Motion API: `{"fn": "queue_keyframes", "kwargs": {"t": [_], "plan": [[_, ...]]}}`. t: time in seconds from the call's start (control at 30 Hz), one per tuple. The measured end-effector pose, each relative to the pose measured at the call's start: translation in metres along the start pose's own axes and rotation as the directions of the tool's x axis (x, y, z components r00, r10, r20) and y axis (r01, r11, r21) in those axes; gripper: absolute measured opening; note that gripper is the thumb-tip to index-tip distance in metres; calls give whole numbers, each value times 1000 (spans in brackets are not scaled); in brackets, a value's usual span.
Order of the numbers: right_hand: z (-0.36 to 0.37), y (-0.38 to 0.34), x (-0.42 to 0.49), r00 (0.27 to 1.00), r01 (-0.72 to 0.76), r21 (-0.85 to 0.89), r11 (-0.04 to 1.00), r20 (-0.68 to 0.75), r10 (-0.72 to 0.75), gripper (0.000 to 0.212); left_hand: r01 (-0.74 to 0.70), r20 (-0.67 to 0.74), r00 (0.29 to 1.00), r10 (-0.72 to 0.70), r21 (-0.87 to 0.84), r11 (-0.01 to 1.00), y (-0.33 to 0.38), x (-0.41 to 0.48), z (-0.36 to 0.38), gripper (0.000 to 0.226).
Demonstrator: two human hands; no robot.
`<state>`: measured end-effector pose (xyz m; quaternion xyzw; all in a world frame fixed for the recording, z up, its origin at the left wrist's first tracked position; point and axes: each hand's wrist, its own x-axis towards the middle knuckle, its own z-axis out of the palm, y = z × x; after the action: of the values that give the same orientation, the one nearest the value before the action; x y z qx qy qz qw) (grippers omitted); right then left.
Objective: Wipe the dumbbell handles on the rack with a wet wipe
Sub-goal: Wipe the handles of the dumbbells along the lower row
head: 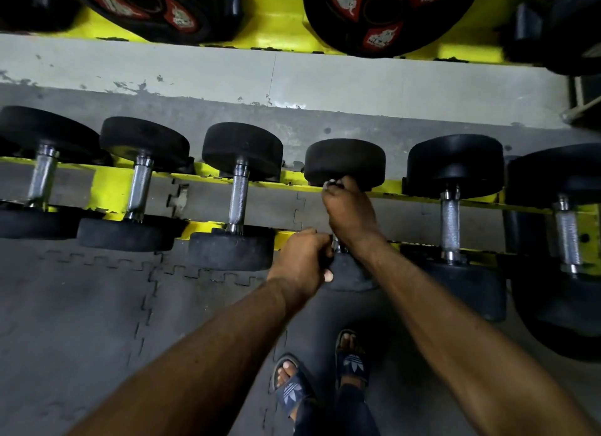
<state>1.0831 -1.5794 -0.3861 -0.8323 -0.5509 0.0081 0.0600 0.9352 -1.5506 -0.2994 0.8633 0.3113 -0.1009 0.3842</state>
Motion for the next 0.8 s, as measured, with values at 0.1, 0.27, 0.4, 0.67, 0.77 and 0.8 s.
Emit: {"fn": "queue_keyframes", "kwargs": {"t": [0.1,0.27,0.4,0.67,0.77,0.8], "plan": [[-8,3,-3,937,264,-76,961,257,-237,8,12,3,1000,-12,-10,1000,0,0,1,33],[-29,17,-11,915,201,182,963,316,-251,8,28,10,1000,-27,-56,998,-3,0,3,34],[-27,30,-17,963,-270,492,828,142,230,10,26,-10,1000,-27,-64,998,-3,-2,4,33],[-19,29,-42,490,-704,654,-278,730,477,9,2,-11,1000,-2,-57,998,-5,-1,5,32],[-13,37,-12,526,-632,690,-351,716,459,10,9,-23,1000,-10,-65,998,-6,-2,7,31],[-12,37,-5,531,-607,697,-382,713,457,8,17,-29,999,-19,-70,997,-5,-2,7,31]]}}
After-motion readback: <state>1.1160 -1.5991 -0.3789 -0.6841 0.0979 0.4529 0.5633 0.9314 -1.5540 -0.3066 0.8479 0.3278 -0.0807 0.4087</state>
